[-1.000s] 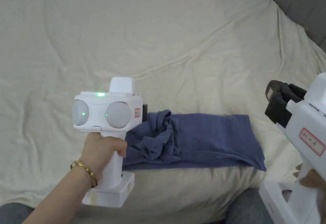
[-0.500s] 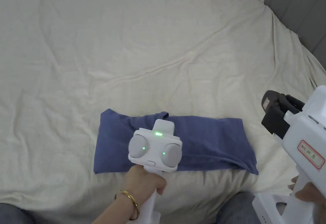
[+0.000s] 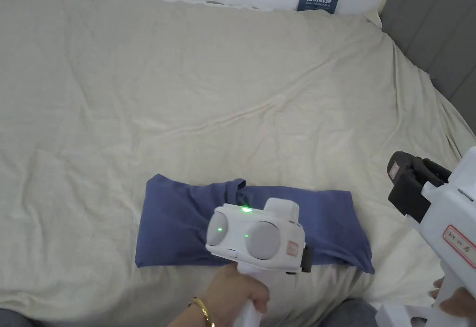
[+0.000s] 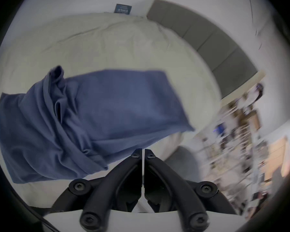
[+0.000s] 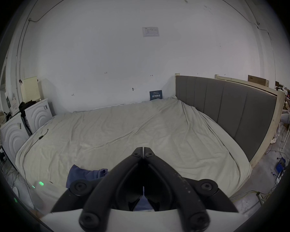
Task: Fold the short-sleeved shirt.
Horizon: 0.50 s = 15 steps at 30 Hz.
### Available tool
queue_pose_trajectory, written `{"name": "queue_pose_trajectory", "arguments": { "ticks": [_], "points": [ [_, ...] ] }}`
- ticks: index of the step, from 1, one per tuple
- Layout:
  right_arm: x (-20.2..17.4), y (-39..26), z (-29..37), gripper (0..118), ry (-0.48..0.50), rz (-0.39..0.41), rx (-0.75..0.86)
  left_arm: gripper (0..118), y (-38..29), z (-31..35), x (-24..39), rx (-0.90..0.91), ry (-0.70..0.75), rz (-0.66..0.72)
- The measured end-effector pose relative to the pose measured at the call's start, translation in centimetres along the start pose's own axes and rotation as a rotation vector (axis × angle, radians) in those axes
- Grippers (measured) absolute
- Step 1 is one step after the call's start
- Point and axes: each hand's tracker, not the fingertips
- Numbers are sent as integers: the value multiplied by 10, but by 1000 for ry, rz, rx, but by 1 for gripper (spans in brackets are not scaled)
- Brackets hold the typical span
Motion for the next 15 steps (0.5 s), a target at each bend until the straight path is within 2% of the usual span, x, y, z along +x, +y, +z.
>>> {"name": "queue_pose_trajectory", "arguments": {
  "ticks": [1,2,5,8,9,11,15],
  "points": [
    [0,1,1,1,-3,7,1,18,8,18,-2,63,-34,-15],
    [0,2,1,1,-4,11,1,42,15,32,-6,108,-41,-16],
    [0,6,4,1,1,12,9,63,39,80,-36,219,-99,24],
    [-2,8,5,1,0,21,18,106,47,127,-84,291,-207,70],
    [-4,8,5,1,-1,22,19,115,49,138,-101,300,-243,84],
    [-7,8,3,1,5,23,17,118,43,161,-145,329,-283,194],
    [-15,6,-6,1,11,32,-5,118,19,180,-213,377,-208,325]
  ]
}}
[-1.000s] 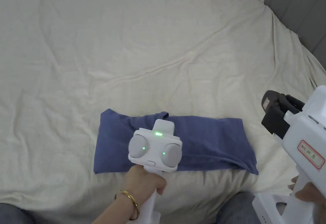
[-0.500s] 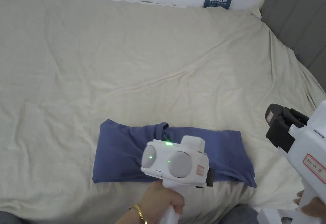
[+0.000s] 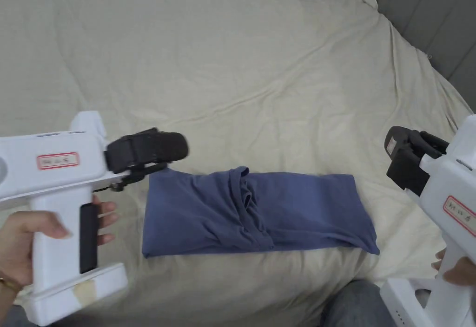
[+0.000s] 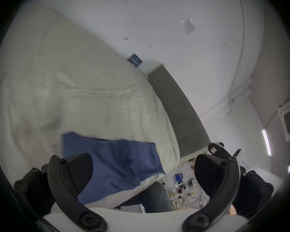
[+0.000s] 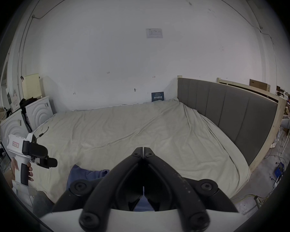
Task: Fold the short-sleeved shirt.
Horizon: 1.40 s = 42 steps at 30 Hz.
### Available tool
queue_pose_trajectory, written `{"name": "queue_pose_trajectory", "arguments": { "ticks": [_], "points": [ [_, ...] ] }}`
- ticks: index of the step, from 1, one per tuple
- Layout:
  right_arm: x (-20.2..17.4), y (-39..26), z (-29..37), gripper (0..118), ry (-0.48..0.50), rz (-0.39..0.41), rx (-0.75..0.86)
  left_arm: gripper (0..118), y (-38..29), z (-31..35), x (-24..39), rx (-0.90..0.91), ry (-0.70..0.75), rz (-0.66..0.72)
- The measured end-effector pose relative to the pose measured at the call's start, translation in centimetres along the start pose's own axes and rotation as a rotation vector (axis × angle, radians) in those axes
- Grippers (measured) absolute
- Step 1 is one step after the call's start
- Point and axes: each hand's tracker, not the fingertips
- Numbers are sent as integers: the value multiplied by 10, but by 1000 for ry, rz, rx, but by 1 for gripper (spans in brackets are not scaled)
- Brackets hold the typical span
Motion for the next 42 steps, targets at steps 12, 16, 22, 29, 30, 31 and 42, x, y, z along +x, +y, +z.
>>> {"name": "queue_pose_trajectory", "arguments": {
  "ticks": [12,16,22,29,30,31,42],
  "points": [
    [-21,4,-20,1,29,4,-62,118,-28,-27,-103,-230,8,280],
    [-21,6,-15,1,18,-3,-67,118,-34,-46,-110,-218,-40,320],
    [-19,4,-17,1,6,-12,-82,113,-37,-77,-106,-195,-129,444],
    [-22,2,-11,1,10,8,-79,17,-34,-85,-92,-237,165,412],
    [-21,2,-10,1,12,7,-77,17,-32,-85,-85,-238,201,390],
    [-20,2,-10,1,14,5,-76,16,-28,-86,-75,-244,245,384],
    [-6,0,-4,1,53,-31,-67,16,22,3,-43,-192,665,264]
  ]
}}
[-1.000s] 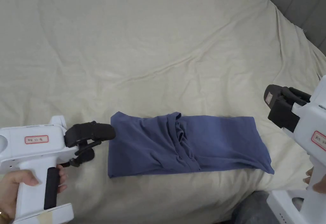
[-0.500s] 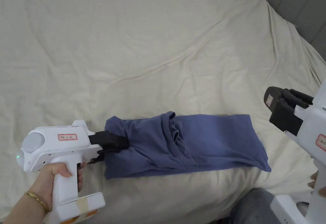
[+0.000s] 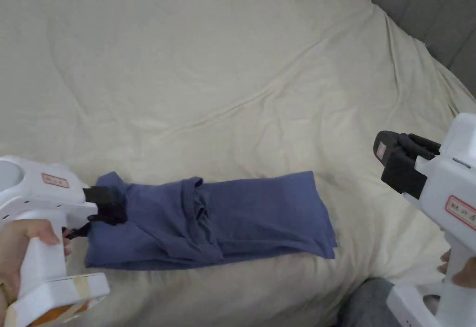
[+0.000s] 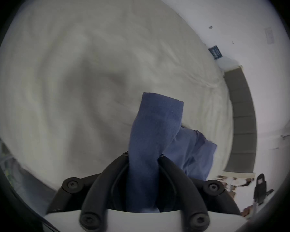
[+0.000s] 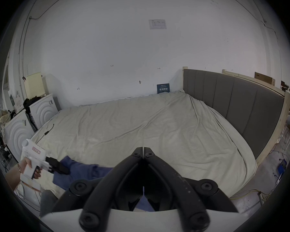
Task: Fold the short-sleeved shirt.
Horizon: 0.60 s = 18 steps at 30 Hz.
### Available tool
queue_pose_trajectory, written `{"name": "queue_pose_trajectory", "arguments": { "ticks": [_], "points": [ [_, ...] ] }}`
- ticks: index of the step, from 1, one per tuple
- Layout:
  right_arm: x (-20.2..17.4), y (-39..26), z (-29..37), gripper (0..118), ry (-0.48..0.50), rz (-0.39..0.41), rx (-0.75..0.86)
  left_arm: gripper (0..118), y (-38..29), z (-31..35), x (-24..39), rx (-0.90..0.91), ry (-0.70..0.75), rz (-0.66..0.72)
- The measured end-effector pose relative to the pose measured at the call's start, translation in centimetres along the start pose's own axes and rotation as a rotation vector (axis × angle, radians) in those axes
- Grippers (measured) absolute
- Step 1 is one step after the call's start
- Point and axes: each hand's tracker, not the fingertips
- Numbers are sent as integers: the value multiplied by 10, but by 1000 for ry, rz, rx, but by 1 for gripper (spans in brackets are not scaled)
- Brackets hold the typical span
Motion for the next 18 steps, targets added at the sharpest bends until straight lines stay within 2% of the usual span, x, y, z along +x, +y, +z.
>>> {"name": "queue_pose_trajectory", "arguments": {
  "ticks": [3,5,8,11,14,18],
  "points": [
    [3,-5,0,1,8,-11,-2,16,6,36,-5,119,255,-103],
    [5,-8,-1,1,14,-18,-5,16,5,55,4,173,358,-152],
    [7,-12,0,1,19,-25,-10,16,-6,72,35,196,313,-174],
    [8,-14,3,1,28,-38,-6,16,-23,73,77,183,163,-231],
    [13,-17,8,1,18,-44,-6,16,-40,56,122,145,92,-308],
    [21,-21,18,1,-6,-53,-1,16,-61,10,171,83,85,-400]
  ]
}}
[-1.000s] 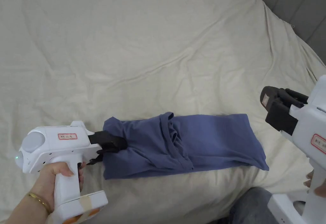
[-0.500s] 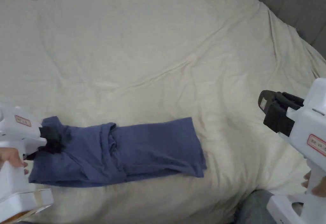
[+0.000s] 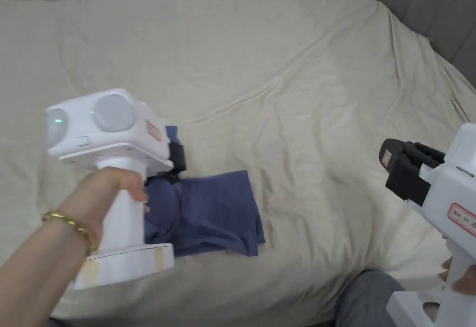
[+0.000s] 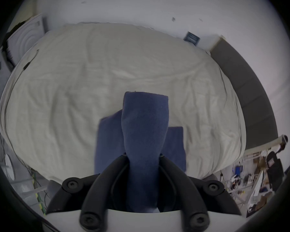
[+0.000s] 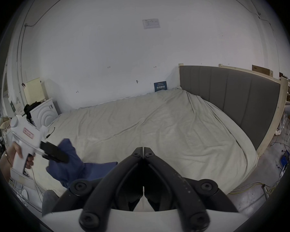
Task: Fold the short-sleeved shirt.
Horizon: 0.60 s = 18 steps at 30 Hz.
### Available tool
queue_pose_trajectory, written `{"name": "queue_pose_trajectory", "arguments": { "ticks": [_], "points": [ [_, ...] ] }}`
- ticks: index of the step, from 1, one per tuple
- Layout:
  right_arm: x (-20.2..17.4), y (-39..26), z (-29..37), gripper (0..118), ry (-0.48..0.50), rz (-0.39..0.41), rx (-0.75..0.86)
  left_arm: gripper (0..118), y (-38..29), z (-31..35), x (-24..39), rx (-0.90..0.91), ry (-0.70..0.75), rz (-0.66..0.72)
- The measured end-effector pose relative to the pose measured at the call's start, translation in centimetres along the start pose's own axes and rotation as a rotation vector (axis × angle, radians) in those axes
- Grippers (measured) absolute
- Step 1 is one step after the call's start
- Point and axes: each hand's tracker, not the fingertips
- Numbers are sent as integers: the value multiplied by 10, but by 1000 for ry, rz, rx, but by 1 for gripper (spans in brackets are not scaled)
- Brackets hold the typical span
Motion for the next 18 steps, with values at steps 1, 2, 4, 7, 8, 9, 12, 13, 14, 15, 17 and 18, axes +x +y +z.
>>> {"name": "queue_pose_trajectory", "arguments": {
  "ticks": [1,2,4,7,8,9,12,13,14,15,17,18],
  "points": [
    [2,-1,2,1,-7,-1,1,17,-1,-14,11,-11,-1,-7],
    [4,-1,5,1,-15,-4,2,22,-4,-31,23,-28,2,-19],
    [8,-3,9,1,-27,-9,4,35,-9,-63,42,-80,-1,-45],
    [14,-4,12,1,-43,-19,1,58,-20,-103,63,-139,-64,-83],
    [15,-5,14,1,-49,-22,1,64,-24,-112,67,-161,-80,-104],
    [16,-5,15,1,-55,-23,2,64,-26,-117,68,-170,-75,-114],
    [17,-4,16,1,-64,-21,3,53,-22,-108,72,-112,-37,-186],
    [18,-3,16,1,-64,-20,4,39,-20,-98,70,-59,-75,-192],
    [17,-3,15,1,-63,-20,6,25,-18,-83,69,16,-101,-195],
    [17,-2,14,1,-59,-21,5,21,-16,-72,67,85,-100,-185],
    [13,-2,12,1,-47,-22,4,4,-18,-50,61,258,-76,-136],
    [11,-2,12,1,-40,-21,6,1,-22,-39,58,325,-59,-129]
  ]
}}
